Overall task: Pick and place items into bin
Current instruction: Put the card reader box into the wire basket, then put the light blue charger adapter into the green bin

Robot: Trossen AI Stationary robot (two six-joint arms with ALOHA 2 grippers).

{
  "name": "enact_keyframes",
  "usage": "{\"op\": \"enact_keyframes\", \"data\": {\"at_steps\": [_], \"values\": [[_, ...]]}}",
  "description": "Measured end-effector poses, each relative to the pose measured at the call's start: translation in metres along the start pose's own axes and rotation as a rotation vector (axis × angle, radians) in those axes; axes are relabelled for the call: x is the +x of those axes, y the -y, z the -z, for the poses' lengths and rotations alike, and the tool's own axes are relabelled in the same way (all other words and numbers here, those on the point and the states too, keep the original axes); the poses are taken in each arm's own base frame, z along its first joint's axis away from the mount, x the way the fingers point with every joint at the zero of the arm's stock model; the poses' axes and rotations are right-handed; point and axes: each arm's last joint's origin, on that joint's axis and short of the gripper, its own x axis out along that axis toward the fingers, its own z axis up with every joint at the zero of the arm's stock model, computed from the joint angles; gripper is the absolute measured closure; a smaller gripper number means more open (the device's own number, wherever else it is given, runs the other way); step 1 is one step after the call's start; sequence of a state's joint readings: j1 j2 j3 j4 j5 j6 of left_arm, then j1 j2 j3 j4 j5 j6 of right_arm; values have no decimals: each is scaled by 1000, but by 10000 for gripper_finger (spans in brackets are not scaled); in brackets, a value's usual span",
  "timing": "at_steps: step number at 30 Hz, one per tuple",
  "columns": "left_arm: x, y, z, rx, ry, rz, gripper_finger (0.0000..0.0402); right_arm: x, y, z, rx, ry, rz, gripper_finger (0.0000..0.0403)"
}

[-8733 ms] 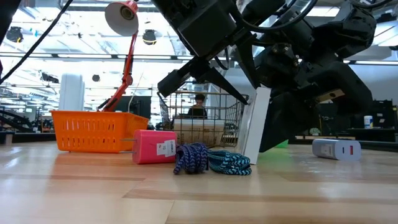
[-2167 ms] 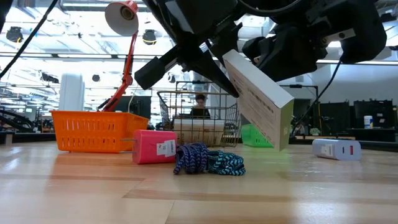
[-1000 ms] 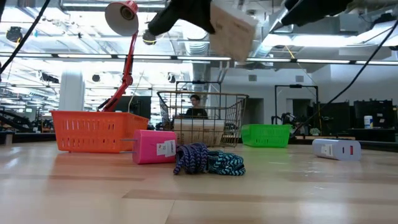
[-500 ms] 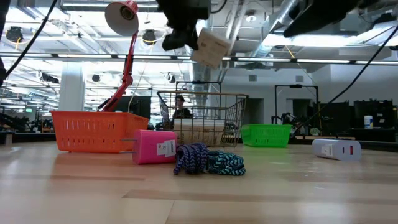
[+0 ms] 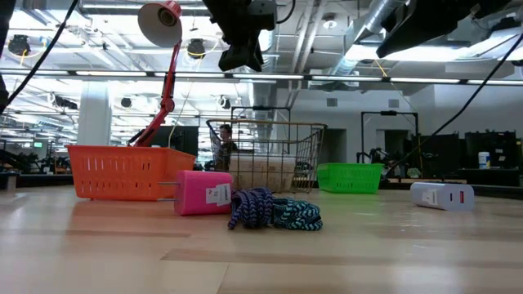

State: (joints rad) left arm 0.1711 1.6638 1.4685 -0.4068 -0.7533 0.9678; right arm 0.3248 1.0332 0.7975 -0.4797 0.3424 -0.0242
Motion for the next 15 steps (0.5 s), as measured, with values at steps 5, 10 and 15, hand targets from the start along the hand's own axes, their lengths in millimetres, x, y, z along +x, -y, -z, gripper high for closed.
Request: {"op": "enact_keyframes", "data": {"at_steps": [5,10,15], "values": [[-1,0,-2,-26,17,2,303,0,0,0,-1,0,0,403],[-7,4,-7,-61,36,11,302,0,0,0,-1,0,0,403],[-19,10,-16,-71,47,-4,302,0,0,0,-1,0,-4,403]]}}
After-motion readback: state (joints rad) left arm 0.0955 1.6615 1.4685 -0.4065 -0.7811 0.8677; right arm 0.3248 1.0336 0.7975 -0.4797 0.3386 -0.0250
